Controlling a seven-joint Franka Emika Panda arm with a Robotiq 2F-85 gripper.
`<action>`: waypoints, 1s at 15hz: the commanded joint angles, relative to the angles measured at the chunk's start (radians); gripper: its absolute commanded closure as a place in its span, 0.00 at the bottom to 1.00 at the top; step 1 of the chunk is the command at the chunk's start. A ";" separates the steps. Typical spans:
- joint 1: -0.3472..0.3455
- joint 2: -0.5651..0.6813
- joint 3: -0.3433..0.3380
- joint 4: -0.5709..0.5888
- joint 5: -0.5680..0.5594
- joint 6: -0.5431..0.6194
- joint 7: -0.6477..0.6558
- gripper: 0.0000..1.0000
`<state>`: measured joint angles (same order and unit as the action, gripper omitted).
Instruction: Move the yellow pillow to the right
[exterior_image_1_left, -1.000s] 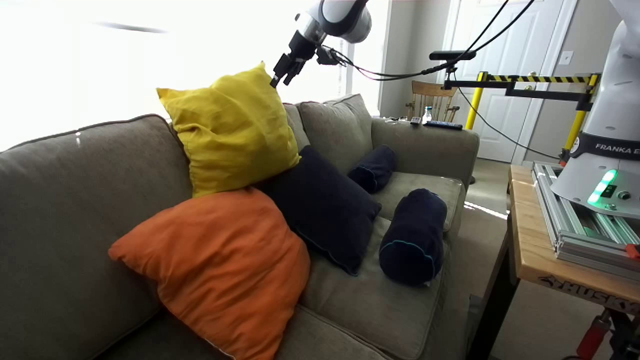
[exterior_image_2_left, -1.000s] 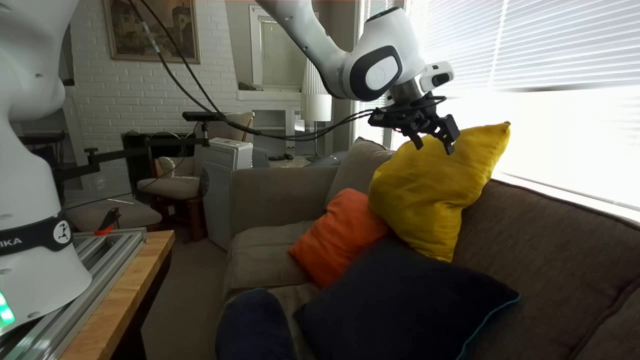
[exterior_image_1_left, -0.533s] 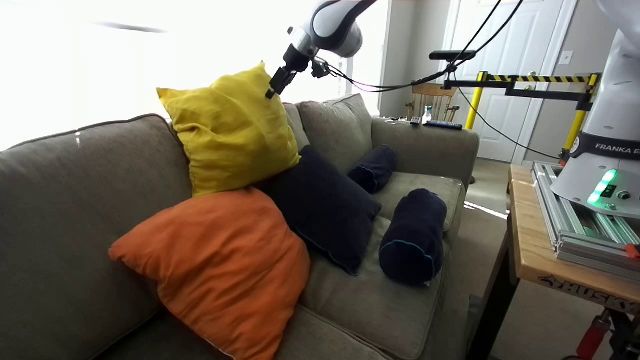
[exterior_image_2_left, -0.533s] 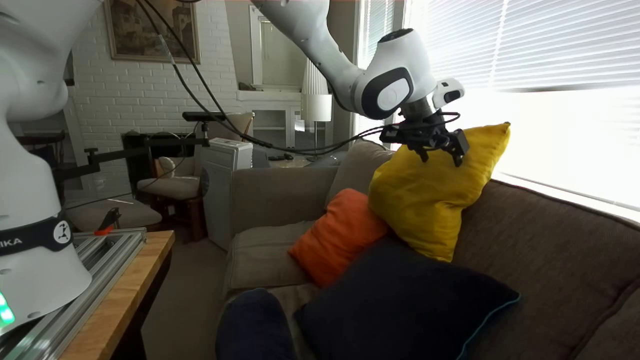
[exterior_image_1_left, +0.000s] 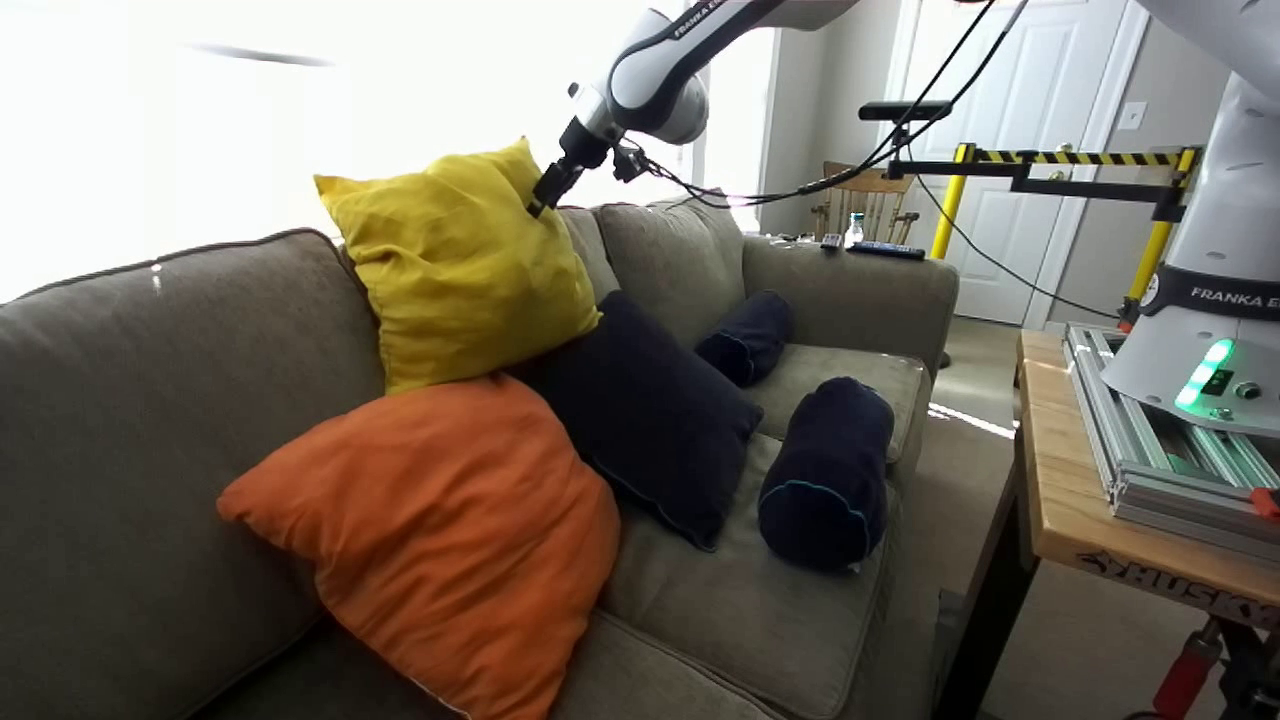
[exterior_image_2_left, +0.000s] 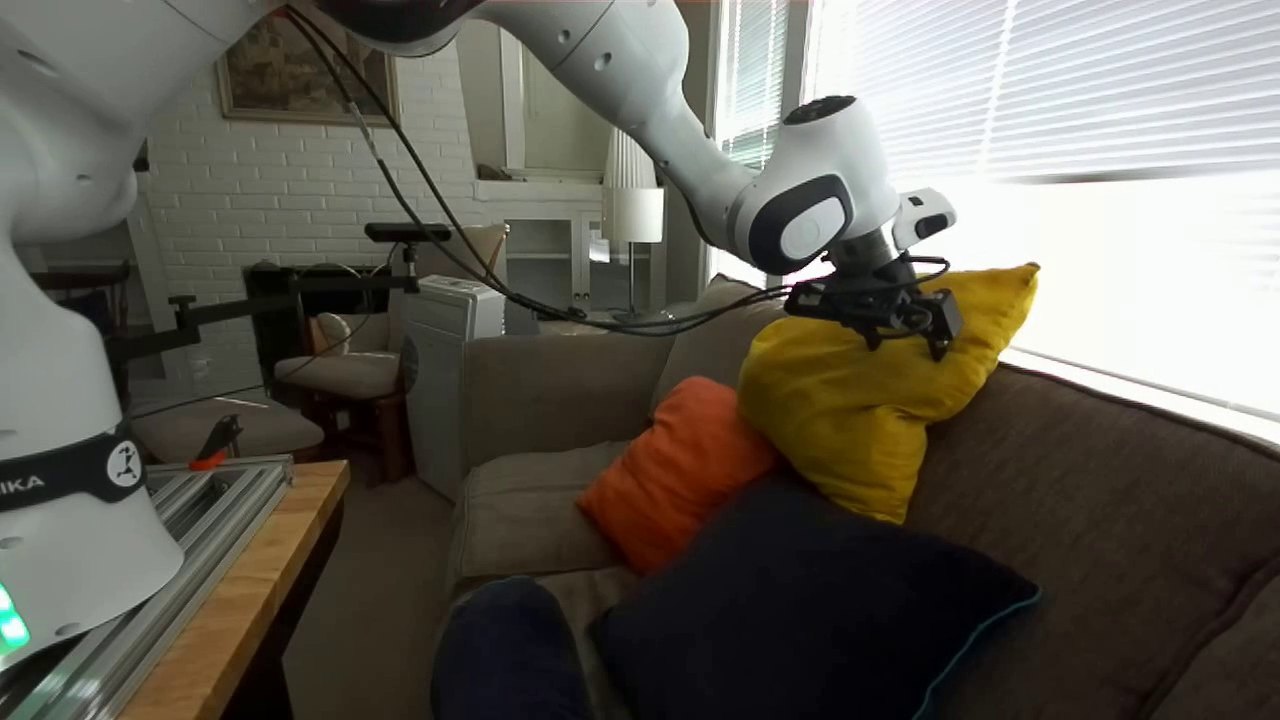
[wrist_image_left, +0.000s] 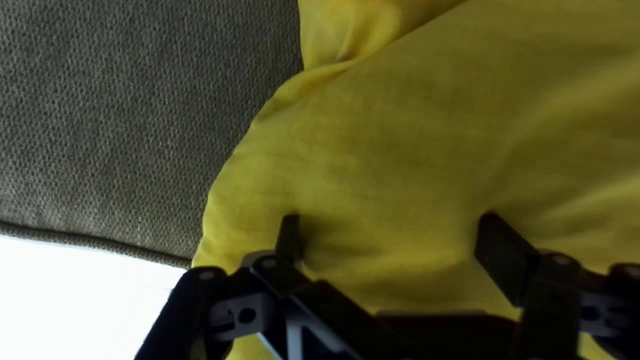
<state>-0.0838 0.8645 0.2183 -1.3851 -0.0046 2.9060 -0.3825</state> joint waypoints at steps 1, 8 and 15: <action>-0.008 0.109 0.021 0.151 -0.018 -0.039 -0.021 0.41; -0.032 0.119 0.085 0.234 0.040 -0.277 -0.042 0.91; -0.072 -0.051 0.072 0.148 0.097 -0.508 -0.046 0.99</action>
<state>-0.1341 0.9121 0.2988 -1.1622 0.0511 2.4700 -0.3879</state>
